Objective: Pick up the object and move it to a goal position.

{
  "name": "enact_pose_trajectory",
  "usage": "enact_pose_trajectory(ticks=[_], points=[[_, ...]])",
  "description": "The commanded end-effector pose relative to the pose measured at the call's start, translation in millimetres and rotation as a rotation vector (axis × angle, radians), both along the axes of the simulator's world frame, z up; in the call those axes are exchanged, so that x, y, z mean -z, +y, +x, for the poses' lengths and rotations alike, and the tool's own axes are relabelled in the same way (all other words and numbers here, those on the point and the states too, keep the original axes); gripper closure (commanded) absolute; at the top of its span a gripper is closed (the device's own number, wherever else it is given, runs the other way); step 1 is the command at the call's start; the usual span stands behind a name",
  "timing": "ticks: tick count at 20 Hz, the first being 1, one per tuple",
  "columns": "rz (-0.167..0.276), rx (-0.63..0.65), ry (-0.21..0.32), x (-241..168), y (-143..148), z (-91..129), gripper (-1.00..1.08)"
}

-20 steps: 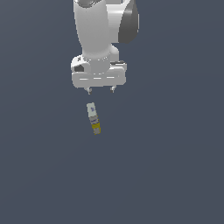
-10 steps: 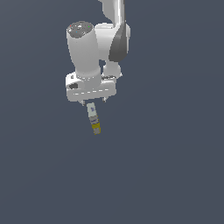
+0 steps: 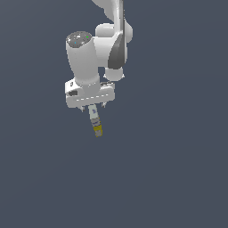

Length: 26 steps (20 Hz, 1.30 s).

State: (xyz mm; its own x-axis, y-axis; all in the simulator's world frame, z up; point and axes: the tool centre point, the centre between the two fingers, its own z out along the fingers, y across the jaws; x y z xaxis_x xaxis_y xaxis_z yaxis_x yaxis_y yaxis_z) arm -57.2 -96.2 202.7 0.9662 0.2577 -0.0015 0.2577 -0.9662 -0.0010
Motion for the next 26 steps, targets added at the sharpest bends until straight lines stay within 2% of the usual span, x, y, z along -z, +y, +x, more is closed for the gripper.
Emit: enact_pose_trajectory(ticks=[1,18,19,26], points=[[0.000,0.000,-0.001,0,0,0,-0.92],[-0.001,-0.004,-0.002,51,0,0,-0.92],[-0.001,-0.004,-0.002,51,0,0,1.08],[-0.001,-0.004,-0.002,51,0,0,1.08]])
